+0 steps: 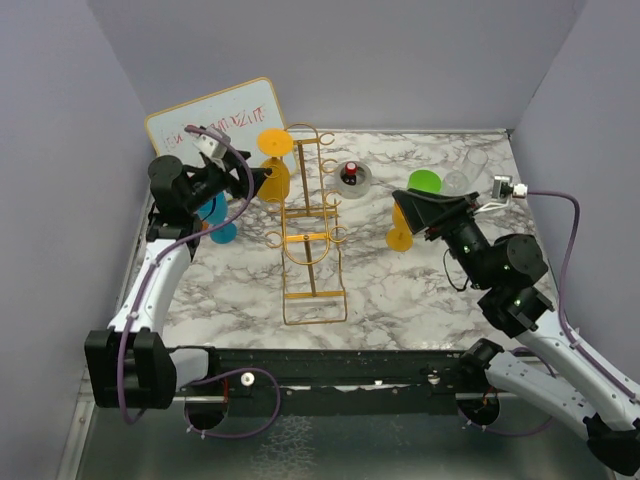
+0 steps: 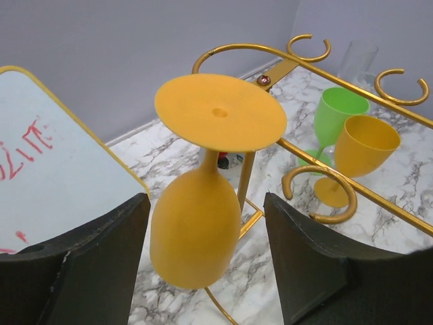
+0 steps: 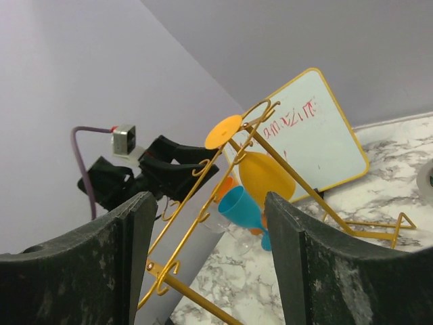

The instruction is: Place the wine glass upside down on the wine glass rack

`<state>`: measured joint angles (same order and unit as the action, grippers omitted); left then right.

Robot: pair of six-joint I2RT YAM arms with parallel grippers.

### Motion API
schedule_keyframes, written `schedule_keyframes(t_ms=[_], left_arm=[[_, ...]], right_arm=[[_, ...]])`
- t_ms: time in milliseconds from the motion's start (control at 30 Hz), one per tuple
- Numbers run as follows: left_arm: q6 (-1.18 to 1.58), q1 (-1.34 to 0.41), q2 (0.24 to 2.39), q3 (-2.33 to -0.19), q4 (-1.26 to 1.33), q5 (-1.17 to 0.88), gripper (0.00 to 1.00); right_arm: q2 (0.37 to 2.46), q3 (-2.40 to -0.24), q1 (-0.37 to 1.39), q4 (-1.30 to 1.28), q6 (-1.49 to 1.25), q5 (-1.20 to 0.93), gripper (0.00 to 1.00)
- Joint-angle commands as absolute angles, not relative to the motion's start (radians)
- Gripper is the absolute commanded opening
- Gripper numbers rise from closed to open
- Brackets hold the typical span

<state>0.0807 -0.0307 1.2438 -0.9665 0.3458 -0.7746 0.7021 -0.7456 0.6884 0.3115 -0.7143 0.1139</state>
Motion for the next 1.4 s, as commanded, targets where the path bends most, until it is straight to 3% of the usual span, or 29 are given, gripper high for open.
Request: schedule_keyframes(t_ms=[0,233,400,533,867,1367], left_arm=[[0.044,-0.023,1.127,-0.921,0.205,-0.588,0.71],[0.273,-0.025,0.974,-0.881,0.01,-0.326,0.73],[0.362,-0.024,0.869,-0.963,-0.259,-0.152,0.89],[0.353,-0.023,0.792,-1.007,-0.37,-0.239,0.99],[0.299,-0.049,0.673,-1.155,-0.54,-0.29,0.99],[0.227,-0.14,0.7,-1.246,-0.568,-0.308,0.99]], right_arm=[[0.701,-0.792,0.695,0.183,-0.713,0.162,0.72],[0.761,-0.911,0.695,-0.112,-0.65,0.289,0.74],[0.894,-1.067,0.695,-0.383,-0.55,0.409,0.74],[1.05,-1.182,0.695,-0.537,-0.486,0.447,0.74],[1.306,-1.261,0.693,-0.608,-0.378,0.463,0.72],[1.574,-1.365,0.624,-0.636,-0.38,0.499,0.6]])
